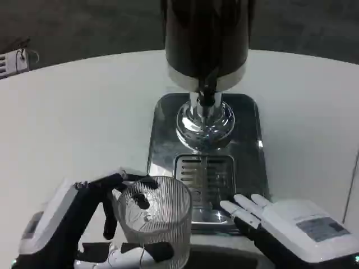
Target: Grasp the cup under the faucet to collect the drink, then remove the cup.
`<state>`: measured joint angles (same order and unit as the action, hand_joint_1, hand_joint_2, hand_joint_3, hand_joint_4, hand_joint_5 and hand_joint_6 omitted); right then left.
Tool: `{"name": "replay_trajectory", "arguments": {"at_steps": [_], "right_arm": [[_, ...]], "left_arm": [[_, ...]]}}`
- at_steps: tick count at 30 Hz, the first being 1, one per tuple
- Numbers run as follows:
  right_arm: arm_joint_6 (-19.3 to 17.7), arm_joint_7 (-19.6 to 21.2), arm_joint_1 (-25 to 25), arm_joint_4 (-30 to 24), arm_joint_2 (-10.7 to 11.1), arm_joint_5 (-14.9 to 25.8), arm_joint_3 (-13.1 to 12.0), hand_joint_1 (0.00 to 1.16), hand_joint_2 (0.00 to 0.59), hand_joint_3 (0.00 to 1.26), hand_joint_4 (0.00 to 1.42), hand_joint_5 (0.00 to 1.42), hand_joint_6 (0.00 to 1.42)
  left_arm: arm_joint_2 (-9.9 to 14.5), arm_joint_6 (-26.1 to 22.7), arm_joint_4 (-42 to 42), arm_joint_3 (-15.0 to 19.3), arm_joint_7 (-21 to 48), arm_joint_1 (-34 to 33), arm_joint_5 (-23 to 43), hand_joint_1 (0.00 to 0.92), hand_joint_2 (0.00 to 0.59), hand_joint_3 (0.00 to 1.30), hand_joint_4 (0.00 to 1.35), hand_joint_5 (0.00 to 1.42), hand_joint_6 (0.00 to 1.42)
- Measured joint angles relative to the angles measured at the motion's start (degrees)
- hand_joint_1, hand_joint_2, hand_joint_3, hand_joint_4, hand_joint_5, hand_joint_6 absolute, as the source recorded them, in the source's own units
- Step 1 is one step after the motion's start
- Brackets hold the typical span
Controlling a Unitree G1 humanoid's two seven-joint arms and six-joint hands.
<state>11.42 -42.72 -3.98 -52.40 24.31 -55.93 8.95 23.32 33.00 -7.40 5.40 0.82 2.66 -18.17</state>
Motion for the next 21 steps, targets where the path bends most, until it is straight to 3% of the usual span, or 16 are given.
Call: {"name": "replay_trajectory", "arguments": {"at_steps": [21], "right_arm": [[-0.2, -1.0, -1.0, -1.3, -1.3, -0.4, -1.0, 0.53, 0.437, 0.05, 0.00, 0.00, 0.00]], "left_arm": [[-0.4, 0.6, 0.0, 0.0, 0.6, 1.1, 0.1, 0.492, 0.000, 0.99, 1.06, 1.18, 0.84]]}}
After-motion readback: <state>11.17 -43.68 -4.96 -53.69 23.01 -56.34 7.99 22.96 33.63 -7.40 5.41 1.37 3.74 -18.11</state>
